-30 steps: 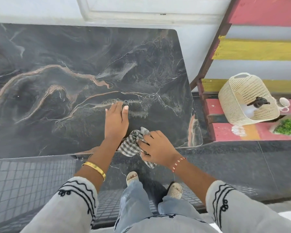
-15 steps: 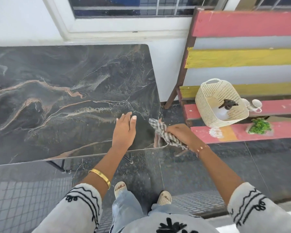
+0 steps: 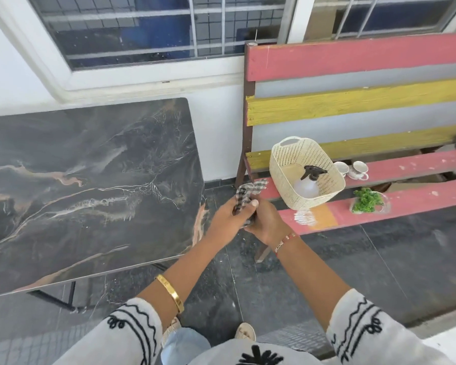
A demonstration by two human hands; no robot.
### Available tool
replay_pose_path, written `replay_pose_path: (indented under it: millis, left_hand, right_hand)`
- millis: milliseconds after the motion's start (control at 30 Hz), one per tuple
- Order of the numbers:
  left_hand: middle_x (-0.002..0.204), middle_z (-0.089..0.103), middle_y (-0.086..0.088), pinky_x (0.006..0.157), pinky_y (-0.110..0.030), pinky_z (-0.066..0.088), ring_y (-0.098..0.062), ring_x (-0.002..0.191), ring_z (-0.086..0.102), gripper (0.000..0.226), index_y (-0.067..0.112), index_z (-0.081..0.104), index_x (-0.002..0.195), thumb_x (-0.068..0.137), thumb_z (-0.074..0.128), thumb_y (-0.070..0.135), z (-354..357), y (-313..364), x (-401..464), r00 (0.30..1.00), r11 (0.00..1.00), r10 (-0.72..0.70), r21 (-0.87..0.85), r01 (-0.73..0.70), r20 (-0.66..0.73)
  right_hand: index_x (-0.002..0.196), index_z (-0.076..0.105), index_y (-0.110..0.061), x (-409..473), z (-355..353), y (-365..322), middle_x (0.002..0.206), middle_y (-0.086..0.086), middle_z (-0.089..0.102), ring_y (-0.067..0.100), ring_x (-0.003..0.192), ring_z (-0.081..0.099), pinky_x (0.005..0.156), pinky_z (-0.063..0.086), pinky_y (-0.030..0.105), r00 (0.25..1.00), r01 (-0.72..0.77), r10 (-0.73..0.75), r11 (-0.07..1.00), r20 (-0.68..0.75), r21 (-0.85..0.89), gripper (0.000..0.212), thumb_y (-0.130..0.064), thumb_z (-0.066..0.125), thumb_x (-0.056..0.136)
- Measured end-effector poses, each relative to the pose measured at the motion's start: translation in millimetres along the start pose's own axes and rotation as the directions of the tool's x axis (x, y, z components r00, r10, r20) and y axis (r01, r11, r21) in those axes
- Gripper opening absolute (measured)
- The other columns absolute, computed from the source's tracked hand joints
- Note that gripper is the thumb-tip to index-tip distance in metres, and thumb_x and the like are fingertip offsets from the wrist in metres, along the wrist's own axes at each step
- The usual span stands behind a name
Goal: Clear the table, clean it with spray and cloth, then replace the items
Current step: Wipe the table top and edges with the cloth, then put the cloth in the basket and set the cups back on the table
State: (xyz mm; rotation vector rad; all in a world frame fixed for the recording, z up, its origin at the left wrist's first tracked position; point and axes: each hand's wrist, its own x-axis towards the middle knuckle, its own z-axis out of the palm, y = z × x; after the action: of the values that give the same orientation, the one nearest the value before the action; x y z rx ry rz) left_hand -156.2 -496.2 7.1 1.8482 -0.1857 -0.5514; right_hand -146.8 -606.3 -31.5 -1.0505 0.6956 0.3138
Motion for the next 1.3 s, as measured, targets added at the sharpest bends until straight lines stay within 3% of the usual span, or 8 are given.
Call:
replay_pose_path:
  millis: [133, 233, 500, 667, 833, 967, 1100, 1300]
  left_hand:
    - [0.095, 0.061, 0.007, 0.067, -0.015, 0.04, -0.011, 0.092, 0.058, 0.023, 0.019, 0.054, 0.105, 0.086, 0.062, 0.029, 13, 6, 16, 0.99, 0.99, -0.105, -0.101, 0.095, -0.096]
    - [0.102, 0.059, 0.007, 0.088, -0.028, 0.035, -0.013, 0.103, 0.05, 0.021, 0.015, 0.056, 0.108, 0.09, 0.056, 0.027, 19, 6, 28, 0.959, 0.915, -0.254, -0.352, 0.197, -0.123]
    - [0.141, 0.047, -0.005, 0.109, -0.052, 0.033, -0.027, 0.131, 0.042, 0.083, 0.015, 0.051, 0.127, 0.059, 0.073, 0.058, 36, 7, 64, 0.907, 0.732, -0.415, -0.566, 0.38, 0.072]
    - [0.096, 0.068, -0.004, 0.088, -0.039, 0.049, -0.021, 0.091, 0.064, 0.023, 0.012, 0.062, 0.095, 0.095, 0.048, 0.031, 64, 24, 94, 0.901, 0.732, -0.414, -0.54, 0.414, 0.13]
    - [0.138, 0.044, 0.0, 0.099, -0.04, 0.041, -0.025, 0.127, 0.045, 0.046, 0.011, 0.045, 0.133, 0.092, 0.054, 0.029, 89, 30, 152, 0.844, 0.721, -0.533, -0.491, 0.489, 0.058]
    - [0.143, 0.041, -0.009, 0.103, -0.048, 0.042, -0.029, 0.129, 0.043, 0.035, 0.01, 0.055, 0.119, 0.086, 0.061, 0.019, 102, 28, 204, 0.807, 0.658, -0.581, -0.521, 0.543, 0.107]
    - [0.146, 0.035, -0.009, 0.104, -0.05, 0.04, -0.029, 0.133, 0.036, 0.027, 0.008, 0.056, 0.111, 0.085, 0.062, 0.011, 109, 34, 251, 0.786, 0.646, -0.601, -0.488, 0.587, 0.149]
    - [0.14, 0.043, -0.01, 0.103, -0.046, 0.042, -0.03, 0.128, 0.042, 0.013, 0.012, 0.058, 0.088, 0.082, 0.059, 0.001, 121, 39, 307, 0.77, 0.63, -0.622, -0.491, 0.601, 0.142]
  right_hand:
    - [0.124, 0.055, -0.01, -13, -15, -13, 0.125, 0.015, 0.06, 0.032, 0.114, 0.057, 0.095, 0.047, 0.049, 0.996, 0.087, -0.087, 0.983, 0.007, -0.162, 0.031, -0.015, 0.038, 0.098]
    - [0.14, 0.042, -0.018, -15, -44, -26, 0.143, 0.008, 0.045, 0.027, 0.129, 0.044, 0.109, 0.031, 0.05, 0.994, 0.104, -0.096, 0.981, 0.057, -0.166, 0.041, -0.018, 0.041, 0.098]
    - [0.091, 0.056, -0.02, -17, -97, -58, 0.08, 0.001, 0.051, 0.017, 0.078, 0.047, 0.08, 0.04, 0.034, 0.995, 0.097, -0.099, 0.991, -0.013, -0.088, 0.003, -0.018, 0.054, 0.091]
    - [0.112, 0.059, -0.006, 3, -111, -69, 0.104, 0.008, 0.069, 0.023, 0.095, 0.064, 0.076, 0.054, 0.037, 0.997, 0.068, -0.069, 0.996, 0.015, 0.06, 0.027, -0.019, 0.062, 0.088]
    - [0.099, 0.061, -0.001, 44, -140, -94, 0.096, 0.016, 0.068, 0.028, 0.081, 0.065, 0.079, 0.054, 0.043, 0.98, 0.106, -0.094, 0.992, -0.173, 0.064, 0.016, 0.001, 0.064, 0.083]
    - [0.094, 0.063, -0.001, 85, -160, -118, 0.101, 0.022, 0.066, 0.033, 0.092, 0.06, 0.095, 0.046, 0.057, 0.964, 0.069, -0.042, 0.993, -0.261, 0.096, 0.016, 0.0, 0.068, 0.079]
    - [0.093, 0.07, -0.002, 119, -180, -146, 0.105, 0.017, 0.062, 0.028, 0.097, 0.054, 0.093, 0.043, 0.042, 0.983, 0.029, 0.001, 0.986, -0.185, 0.162, 0.034, -0.015, 0.082, 0.064]
    - [0.084, 0.063, -0.002, 150, -210, -184, 0.081, 0.01, 0.068, 0.024, 0.08, 0.064, 0.079, 0.052, 0.036, 0.989, 0.048, -0.052, 0.998, -0.141, -0.036, 0.017, 0.013, 0.059, 0.078]
